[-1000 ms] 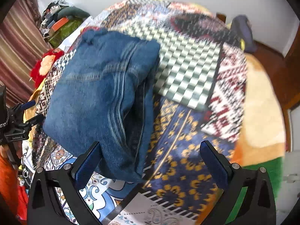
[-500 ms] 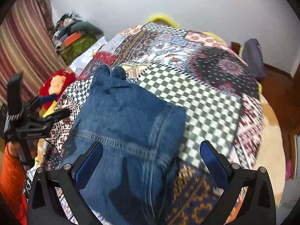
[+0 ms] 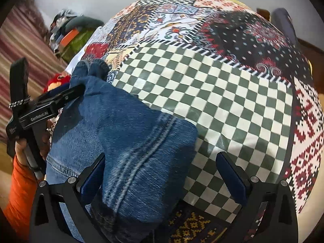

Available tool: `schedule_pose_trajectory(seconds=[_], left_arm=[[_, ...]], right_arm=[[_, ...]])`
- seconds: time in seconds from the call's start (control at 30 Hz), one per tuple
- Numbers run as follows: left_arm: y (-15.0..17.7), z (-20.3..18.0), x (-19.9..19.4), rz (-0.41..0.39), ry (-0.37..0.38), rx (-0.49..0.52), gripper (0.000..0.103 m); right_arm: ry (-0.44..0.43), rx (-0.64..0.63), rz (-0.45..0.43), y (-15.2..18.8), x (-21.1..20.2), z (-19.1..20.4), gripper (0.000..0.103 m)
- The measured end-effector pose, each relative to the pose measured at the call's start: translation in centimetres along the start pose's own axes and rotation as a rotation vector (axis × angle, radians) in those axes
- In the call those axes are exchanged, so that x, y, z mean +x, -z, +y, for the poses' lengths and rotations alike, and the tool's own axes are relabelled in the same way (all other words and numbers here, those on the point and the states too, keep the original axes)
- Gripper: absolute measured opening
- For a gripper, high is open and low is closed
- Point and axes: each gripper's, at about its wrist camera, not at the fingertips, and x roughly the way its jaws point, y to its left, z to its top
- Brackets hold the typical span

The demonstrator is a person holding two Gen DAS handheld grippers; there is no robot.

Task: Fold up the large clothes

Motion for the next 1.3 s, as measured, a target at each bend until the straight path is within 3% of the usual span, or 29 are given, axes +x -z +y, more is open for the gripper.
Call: schedule_pose_trajectory(seconds=[0.2,0.37,0.53,0.6,0.67,0.87,1.07,1.3], left_arm=[[0.1,-0.2,-5.2,-0.072,-0.036,0.063,0.103],[1.3,0.5,-10.0,-0.117,-0.016,0.064,0.103],[4.4,1.5,-11.8,-0.068,0.067,0.023,0.103],[5.9,1.8,-11.5,-0.025,0.109,-0.008,0.103],[7.7,2.3,-10.2,0.052,0.178,-0.064,0.103],[11.5,2.8,-5.5,0.234,0.348,-0.226,0.103],[12.3,2.3,-1.6,0.326,0.515,-0.354,0.103],[11.1,0.7,0.8,0.347,0.572,-0.368,0.103]], right_arm=[[0.148,-0.117,-0.078,0.5,-3.6,3.2,0.103],[0.157,-0.178,-0.12,1.7,-6.6,5.1,0.103],[0.15,-0.191,-0.134,3.6,-8.1,5.5,0.103],[0.103,-0.161,-0.119,4.4,-8.1,5.0,0.103],[0.019,-0.085,-0.061,5.1,-7.2,3.6,0.103],[-0.13,0.093,0.113,6.7,-2.4,-0.6,0.103],[-0.272,0.115,0.165,5.9,0.6,-1.5,0.103],[-0.326,0.076,0.175,3.9,3.0,0.9,0.103]])
